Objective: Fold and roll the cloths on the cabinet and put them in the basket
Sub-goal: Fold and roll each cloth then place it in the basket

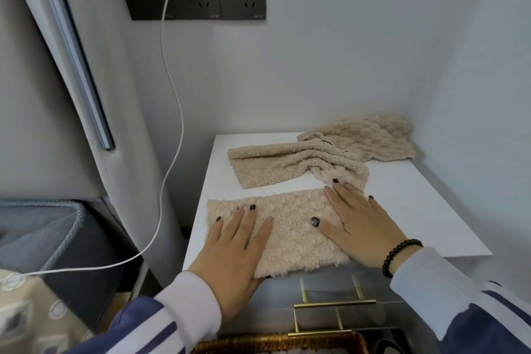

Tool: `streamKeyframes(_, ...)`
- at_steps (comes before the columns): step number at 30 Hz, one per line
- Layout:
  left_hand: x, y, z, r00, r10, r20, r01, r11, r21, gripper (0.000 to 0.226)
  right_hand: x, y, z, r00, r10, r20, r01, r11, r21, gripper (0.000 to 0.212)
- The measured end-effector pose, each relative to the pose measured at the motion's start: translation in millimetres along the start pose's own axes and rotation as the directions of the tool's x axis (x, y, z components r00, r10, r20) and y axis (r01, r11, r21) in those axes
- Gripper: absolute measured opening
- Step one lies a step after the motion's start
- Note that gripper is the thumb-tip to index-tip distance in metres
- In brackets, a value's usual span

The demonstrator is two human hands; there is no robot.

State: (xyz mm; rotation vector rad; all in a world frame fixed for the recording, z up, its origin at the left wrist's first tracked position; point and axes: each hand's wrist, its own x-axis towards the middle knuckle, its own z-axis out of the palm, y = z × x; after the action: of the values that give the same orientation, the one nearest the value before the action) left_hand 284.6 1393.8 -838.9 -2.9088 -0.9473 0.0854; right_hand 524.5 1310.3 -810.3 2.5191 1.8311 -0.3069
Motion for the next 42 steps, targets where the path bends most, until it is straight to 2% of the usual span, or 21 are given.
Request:
streamKeyframes(3,3.4,-16.4,-12.7,0.994,0.101,0.043,-0.098,0.994,-0.057,0.080,-6.1,0.5,3.0,1.000,0.030,0.007,-0.030,1.000,0.002,0.078)
streamKeyframes(4,5.5,-22.9,-15.2,0.992,0.124,0.018,-0.123,0.990,-0.070,0.080,-8.6,-0.5,3.5,0.999,0.042,0.010,-0.042,0.999,0.006,0.078)
streamKeyframes(6,6.0,-29.4,-22.5,0.989,0.141,0.046,-0.135,0.984,-0.117,0.082,-12.5,-3.5,4.6,0.998,0.065,0.010,-0.066,0.998,0.012,0.076)
streamKeyframes(8,6.1,-25.9,-32.0,0.988,0.138,0.068,-0.126,0.979,-0.158,0.096,-14.9,-7.1,2.8,0.997,0.082,-0.013,-0.081,0.997,0.017,0.072)
streamKeyframes(9,4.5,-21.7,-34.7,0.989,0.134,0.062,-0.119,0.974,-0.195,0.102,-14.9,-9.2,2.3,0.995,0.081,-0.050,-0.080,0.996,0.024,0.066)
streamKeyframes(11,4.9,-11.3,-38.5,0.992,0.121,-0.021,-0.122,0.946,-0.299,0.097,-15.2,-16.9,-0.9,0.981,0.029,-0.192,-0.025,0.999,0.026,0.055)
streamKeyframes(13,10.1,-2.3,-36.9,0.992,0.081,-0.093,-0.108,0.936,-0.336,0.091,-14.1,-29.3,-3.5,0.940,-0.078,-0.332,0.107,0.992,0.071,0.051)
streamKeyframes(14,13.8,2.7,-34.1,0.993,0.053,-0.107,-0.085,0.943,-0.322,0.086,-13.8,-36.0,-4.0,0.930,-0.114,-0.349,0.163,0.980,0.116,0.050)
streamKeyframes(16,21.2,11.7,-26.7,0.997,-0.025,-0.077,0.002,0.959,-0.284,0.080,-12.3,-47.7,-0.7,0.943,-0.154,-0.296,0.216,0.958,0.190,0.050)
streamKeyframes(18,26.1,18.4,-17.9,0.996,-0.089,-0.016,0.083,0.971,-0.223,0.086,-9.4,-53.5,9.2,0.953,-0.200,-0.227,0.233,0.964,0.127,0.055)
streamKeyframes(20,28.6,19.7,-12.1,0.994,-0.109,0.006,0.109,0.982,-0.157,0.095,-5.4,-51.2,18.2,0.957,-0.232,-0.177,0.242,0.970,0.039,0.075)
streamKeyframes(24,25.1,8.8,-9.4,0.995,-0.098,0.001,0.098,0.984,-0.147,0.094,-4.0,-35.0,17.9,0.971,-0.214,-0.102,0.215,0.977,-0.005,0.085)
streamKeyframes(27,20.0,-8.8,-5.6,0.994,-0.106,-0.005,0.104,0.984,-0.143,0.095,-6.8,-17.5,11.2,0.992,-0.109,-0.057,0.109,0.994,-0.013,0.095)
streamKeyframes(31,15.8,-30.9,-4.5,0.985,-0.163,0.047,0.170,0.963,-0.209,0.109,-7.1,6.1,3.0,0.999,-0.035,-0.035,0.035,0.999,0.021,0.078)
streamKeyframes(34,14.6,-30.8,-13.3,0.965,-0.250,0.086,0.262,0.943,-0.206,0.119,-5.2,13.1,-1.9,0.995,-0.054,-0.085,0.062,0.994,0.088,0.071)
streamKeyframes(35,13.6,-26.3,-16.5,0.965,-0.254,0.058,0.261,0.947,-0.187,0.117,-4.1,13.5,-4.5,0.993,-0.047,-0.112,0.059,0.993,0.100,0.070)
streamKeyframes(39,5.5,5.6,-20.1,0.971,-0.028,-0.236,0.000,0.993,-0.119,0.075,2.5,18.4,-15.8,0.980,0.096,-0.176,-0.077,0.990,0.116,0.061)
streamKeyframes(40,3.9,13.4,-16.7,0.964,0.035,-0.263,-0.063,0.993,-0.097,0.074,3.8,19.7,-18.4,0.976,0.147,-0.160,-0.117,0.976,0.182,0.052)
streamKeyframes(42,1.7,25.0,-9.0,0.968,0.111,-0.226,-0.120,0.992,-0.029,0.078,5.7,21.7,-22.6,0.964,0.229,-0.134,-0.151,0.889,0.432,0.029)
